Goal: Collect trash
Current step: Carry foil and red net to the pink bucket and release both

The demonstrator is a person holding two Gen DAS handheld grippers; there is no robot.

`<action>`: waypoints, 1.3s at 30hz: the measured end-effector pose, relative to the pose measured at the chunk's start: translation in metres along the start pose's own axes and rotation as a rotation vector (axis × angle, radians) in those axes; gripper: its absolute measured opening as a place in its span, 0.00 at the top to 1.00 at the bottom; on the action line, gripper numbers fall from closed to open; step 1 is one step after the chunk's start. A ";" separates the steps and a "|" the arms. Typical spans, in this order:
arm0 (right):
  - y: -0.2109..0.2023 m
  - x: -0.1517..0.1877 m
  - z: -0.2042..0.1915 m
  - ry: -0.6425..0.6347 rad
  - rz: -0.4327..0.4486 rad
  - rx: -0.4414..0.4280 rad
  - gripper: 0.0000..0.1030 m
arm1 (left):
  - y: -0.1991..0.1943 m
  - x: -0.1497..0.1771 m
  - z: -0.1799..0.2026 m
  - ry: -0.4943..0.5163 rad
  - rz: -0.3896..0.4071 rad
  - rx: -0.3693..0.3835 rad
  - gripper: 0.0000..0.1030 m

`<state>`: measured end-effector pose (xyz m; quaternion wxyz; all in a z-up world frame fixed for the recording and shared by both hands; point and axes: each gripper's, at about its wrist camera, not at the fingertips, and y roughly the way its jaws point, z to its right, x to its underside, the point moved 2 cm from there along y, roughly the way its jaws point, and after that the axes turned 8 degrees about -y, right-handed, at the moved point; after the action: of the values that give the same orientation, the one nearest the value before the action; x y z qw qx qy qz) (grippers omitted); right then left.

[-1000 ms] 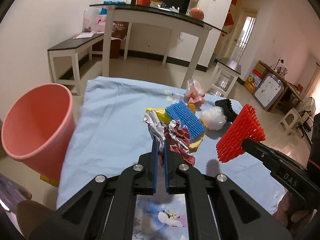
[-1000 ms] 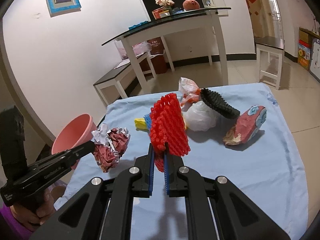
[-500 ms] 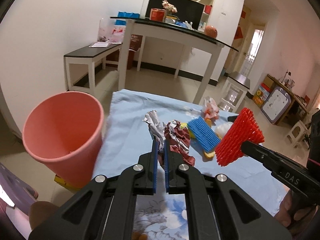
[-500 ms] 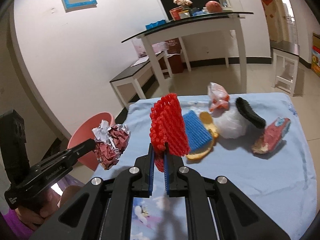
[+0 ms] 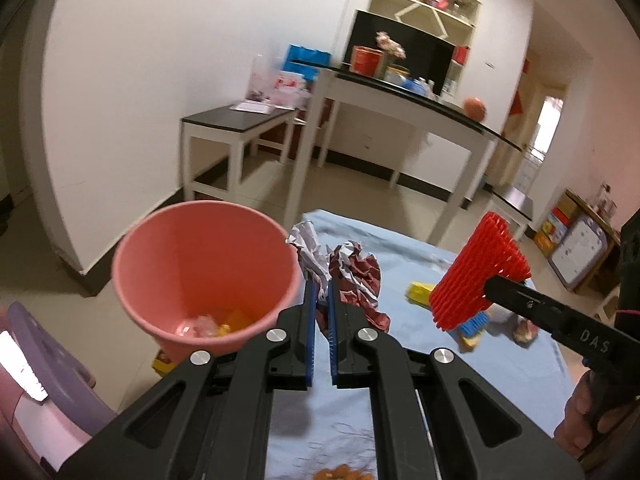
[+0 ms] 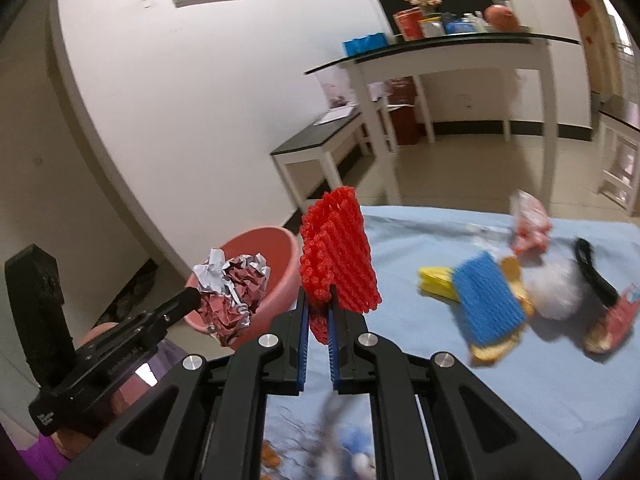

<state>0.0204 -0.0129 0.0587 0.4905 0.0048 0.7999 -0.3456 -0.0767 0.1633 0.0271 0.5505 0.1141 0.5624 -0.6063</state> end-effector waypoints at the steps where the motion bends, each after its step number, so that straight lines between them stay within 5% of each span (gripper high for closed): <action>1: 0.006 -0.004 -0.005 -0.006 -0.001 -0.010 0.93 | -0.002 -0.003 -0.007 -0.014 0.007 -0.010 0.95; 19: 0.104 -0.024 -0.070 -0.032 -0.113 -0.174 0.92 | 0.013 -0.015 -0.092 -0.087 0.037 -0.198 0.95; 39: 0.154 -0.009 -0.079 -0.009 -0.216 -0.175 0.88 | 0.039 -0.008 -0.114 -0.105 -0.008 -0.191 0.93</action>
<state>0.0173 0.1516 0.0032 0.4528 -0.1256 0.8206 -0.3254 -0.0979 0.2689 -0.0272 0.5852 0.0269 0.5884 -0.5574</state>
